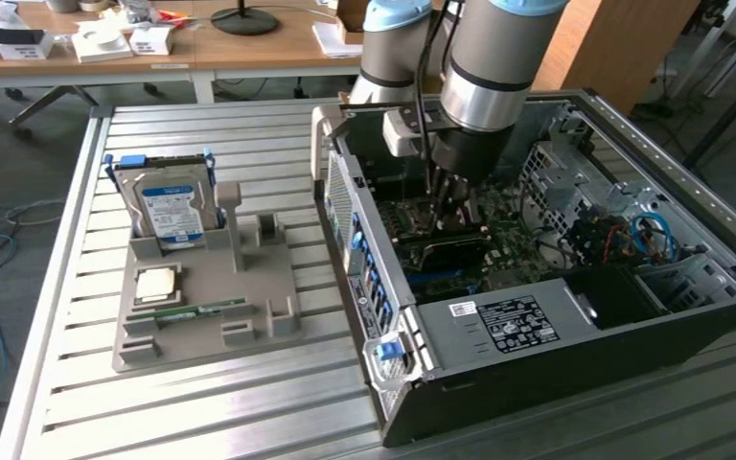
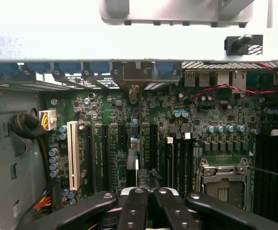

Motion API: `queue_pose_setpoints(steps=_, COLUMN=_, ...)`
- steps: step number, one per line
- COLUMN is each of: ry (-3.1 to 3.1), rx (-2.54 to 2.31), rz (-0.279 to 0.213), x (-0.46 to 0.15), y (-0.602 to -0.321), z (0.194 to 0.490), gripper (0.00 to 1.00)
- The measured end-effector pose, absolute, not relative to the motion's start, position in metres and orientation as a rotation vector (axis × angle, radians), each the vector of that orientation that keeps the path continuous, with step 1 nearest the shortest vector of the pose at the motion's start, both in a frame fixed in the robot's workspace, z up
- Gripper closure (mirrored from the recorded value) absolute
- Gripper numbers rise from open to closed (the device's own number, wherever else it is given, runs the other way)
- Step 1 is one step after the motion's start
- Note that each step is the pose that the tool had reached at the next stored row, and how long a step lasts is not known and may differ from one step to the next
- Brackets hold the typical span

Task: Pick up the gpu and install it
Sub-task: 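Press down on the gpu until it lock into place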

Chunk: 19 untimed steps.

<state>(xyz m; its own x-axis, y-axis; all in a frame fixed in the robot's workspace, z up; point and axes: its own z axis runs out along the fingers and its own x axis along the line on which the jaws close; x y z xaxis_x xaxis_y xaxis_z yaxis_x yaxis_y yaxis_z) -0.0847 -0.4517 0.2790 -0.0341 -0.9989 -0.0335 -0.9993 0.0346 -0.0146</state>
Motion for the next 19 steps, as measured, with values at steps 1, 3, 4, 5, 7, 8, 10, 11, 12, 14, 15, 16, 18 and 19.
queue_pose_setpoints(steps=1, ry=2.235, rx=-2.159, rz=0.020, x=-0.0852, y=-0.4516, z=0.2785, gripper=0.89)
queue_pose_setpoints(steps=3, ry=2.235, rx=-2.159, rz=0.020, x=-0.0858, y=-0.4514, z=0.2776, gripper=0.89)
queue_pose_setpoints(steps=4, ry=2.235, rx=-2.160, rz=0.019, x=-0.0858, y=-0.4514, z=0.2777, gripper=0.89)
queue_pose_setpoints(steps=5, ry=2.235, rx=-2.160, rz=0.019, x=-0.0858, y=-0.4514, z=0.2776, gripper=0.89)
queue_pose_setpoints(steps=7, ry=2.235, rx=-2.160, rz=0.019, x=-0.0858, y=-0.4514, z=0.2775, gripper=0.89)
queue_pose_setpoints(steps=8, ry=2.234, rx=-2.159, rz=0.020, x=-0.0858, y=-0.4514, z=0.2768, gripper=0.89)
queue_pose_setpoints(steps=10, ry=2.235, rx=-2.159, rz=0.020, x=-0.0858, y=-0.4515, z=0.2750, gripper=0.89)
queue_pose_setpoints(steps=11, ry=2.235, rx=-2.159, rz=0.020, x=-0.0858, y=-0.4515, z=0.2741, gripper=0.89)
queue_pose_setpoints(steps=12, ry=2.235, rx=-2.159, rz=0.019, x=-0.0859, y=-0.4515, z=0.2741, gripper=0.89)
queue_pose_setpoints(steps=14, ry=2.235, rx=-2.159, rz=0.019, x=-0.0858, y=-0.4515, z=0.2741, gripper=0.89)
queue_pose_setpoints(steps=15, ry=2.235, rx=-2.159, rz=0.019, x=-0.0858, y=-0.4515, z=0.2739, gripper=0.89)
queue_pose_setpoints(steps=16, ry=2.235, rx=-2.159, rz=0.020, x=-0.0858, y=-0.4514, z=0.2729, gripper=0.89)
queue_pose_setpoints(steps=18, ry=2.235, rx=-2.159, rz=0.020, x=-0.0858, y=-0.4515, z=0.2705, gripper=0.89)
queue_pose_setpoints(steps=19, ry=2.235, rx=-2.159, rz=0.020, x=-0.0858, y=-0.4515, z=0.2700, gripper=0.89)
